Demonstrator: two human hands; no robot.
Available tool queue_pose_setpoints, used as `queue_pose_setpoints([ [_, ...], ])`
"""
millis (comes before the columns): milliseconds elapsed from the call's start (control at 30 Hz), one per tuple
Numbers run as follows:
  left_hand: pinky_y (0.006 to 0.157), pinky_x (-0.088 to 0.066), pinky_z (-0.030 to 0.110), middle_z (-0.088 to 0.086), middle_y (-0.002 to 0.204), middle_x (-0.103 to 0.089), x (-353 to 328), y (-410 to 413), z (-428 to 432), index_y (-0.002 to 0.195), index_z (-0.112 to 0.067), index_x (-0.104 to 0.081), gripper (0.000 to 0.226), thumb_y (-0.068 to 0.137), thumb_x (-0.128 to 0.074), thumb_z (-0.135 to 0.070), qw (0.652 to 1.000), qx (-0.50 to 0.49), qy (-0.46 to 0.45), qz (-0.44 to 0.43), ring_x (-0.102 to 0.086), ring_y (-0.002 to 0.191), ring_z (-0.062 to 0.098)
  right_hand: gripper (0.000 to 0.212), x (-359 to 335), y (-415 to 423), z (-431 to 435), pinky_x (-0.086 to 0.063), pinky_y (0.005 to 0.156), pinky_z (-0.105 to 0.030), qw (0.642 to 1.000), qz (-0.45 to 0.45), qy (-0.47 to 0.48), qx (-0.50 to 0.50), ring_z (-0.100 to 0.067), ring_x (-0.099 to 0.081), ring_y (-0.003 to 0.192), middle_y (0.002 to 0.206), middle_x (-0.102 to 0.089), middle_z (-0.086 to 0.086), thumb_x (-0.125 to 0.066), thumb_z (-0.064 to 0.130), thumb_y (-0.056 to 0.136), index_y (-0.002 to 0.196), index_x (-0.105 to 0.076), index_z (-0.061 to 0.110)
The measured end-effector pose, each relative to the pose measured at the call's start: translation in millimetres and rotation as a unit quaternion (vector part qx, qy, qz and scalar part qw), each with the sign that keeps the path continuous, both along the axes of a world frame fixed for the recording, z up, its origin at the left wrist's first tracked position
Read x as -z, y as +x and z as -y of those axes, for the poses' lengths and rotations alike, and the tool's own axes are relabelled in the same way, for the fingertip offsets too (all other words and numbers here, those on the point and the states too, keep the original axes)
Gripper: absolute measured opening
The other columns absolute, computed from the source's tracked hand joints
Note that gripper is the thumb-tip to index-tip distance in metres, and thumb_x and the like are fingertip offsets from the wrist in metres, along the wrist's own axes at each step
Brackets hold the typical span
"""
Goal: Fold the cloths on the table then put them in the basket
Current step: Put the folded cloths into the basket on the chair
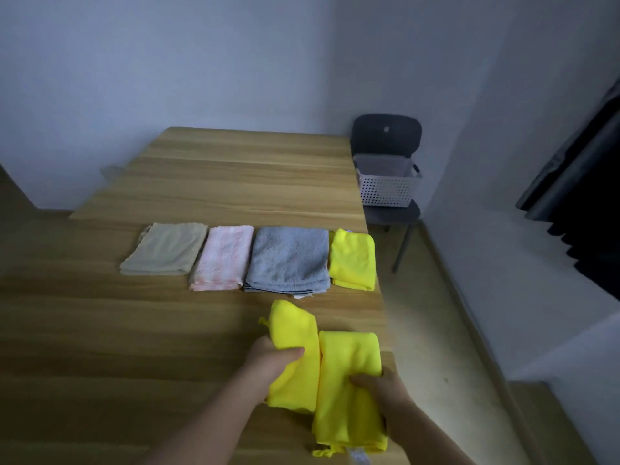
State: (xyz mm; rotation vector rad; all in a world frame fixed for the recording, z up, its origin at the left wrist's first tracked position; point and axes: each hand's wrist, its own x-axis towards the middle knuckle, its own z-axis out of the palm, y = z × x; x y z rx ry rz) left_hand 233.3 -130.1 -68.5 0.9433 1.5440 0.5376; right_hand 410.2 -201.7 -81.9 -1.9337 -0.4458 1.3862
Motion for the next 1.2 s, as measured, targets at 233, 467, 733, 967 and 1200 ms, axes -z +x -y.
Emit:
queue_pose_setpoints([
  [233, 0.074, -0.046, 0.027, 0.012, 0.091, -0.065, 4, 173, 63, 0.101, 0.002, -0.066, 0.031, 0.074, -0.077, -0.01, 0.998, 0.068, 0.008, -0.006, -0.062, 0.085, 0.023, 0.031, -5, 167, 84, -0.051, 0.074, -0.041, 0.995, -0.037, 0.019, 0.091, -0.034, -0.059, 0.087, 0.098, -0.063, -0.024, -0.064, -0.005, 0.079, 0.109, -0.056, -0.005],
  [467, 0.09, -0.05, 0.036, 0.018, 0.106, -0.068, 1, 319, 111, 0.102, -0.005, -0.065, 0.027, 0.077, -0.074, -0.009, 0.99, 0.137, -0.013, -0.008, -0.065, 0.098, 0.029, 0.016, -15, 310, 138, -0.049, 0.082, -0.047, 0.986, -0.033, 0.02, 0.162, -0.036, -0.058, 0.087, 0.089, -0.061, -0.017, -0.064, 0.002, 0.081, 0.093, -0.054, 0.005],
  [733, 0.089, -0.05, 0.036, 0.018, 0.108, -0.066, -11, 393, 81, 0.107, -0.003, -0.062, 0.029, 0.08, -0.071, -0.009, 0.992, 0.124, -0.034, 0.004, -0.064, 0.097, 0.03, 0.014, -27, 384, 120, -0.046, 0.068, -0.039, 0.984, -0.066, 0.028, 0.165, -0.031, -0.056, 0.079, 0.089, -0.059, -0.014, -0.062, 0.006, 0.083, 0.082, -0.052, 0.015],
  [967, 0.092, -0.048, 0.04, 0.018, 0.115, -0.063, -20, 447, -4, 0.118, -0.003, -0.056, 0.042, 0.081, -0.071, -0.015, 0.995, 0.088, -0.032, 0.025, -0.06, 0.102, 0.032, 0.014, -41, 433, 23, -0.041, 0.054, -0.03, 0.99, -0.07, 0.039, 0.119, -0.026, -0.055, 0.075, 0.086, -0.058, -0.009, -0.063, 0.011, 0.084, 0.083, -0.051, 0.02],
  [1200, 0.098, -0.045, 0.046, 0.016, 0.118, -0.061, -29, 469, -157, 0.123, -0.005, -0.053, 0.05, 0.08, -0.073, -0.019, 0.998, 0.055, -0.01, 0.031, -0.058, 0.107, 0.034, 0.016, -48, 470, -136, -0.044, 0.066, -0.035, 0.992, -0.037, 0.06, 0.103, -0.026, -0.055, 0.073, 0.084, -0.057, -0.011, -0.061, 0.011, 0.087, 0.099, -0.051, 0.012],
])
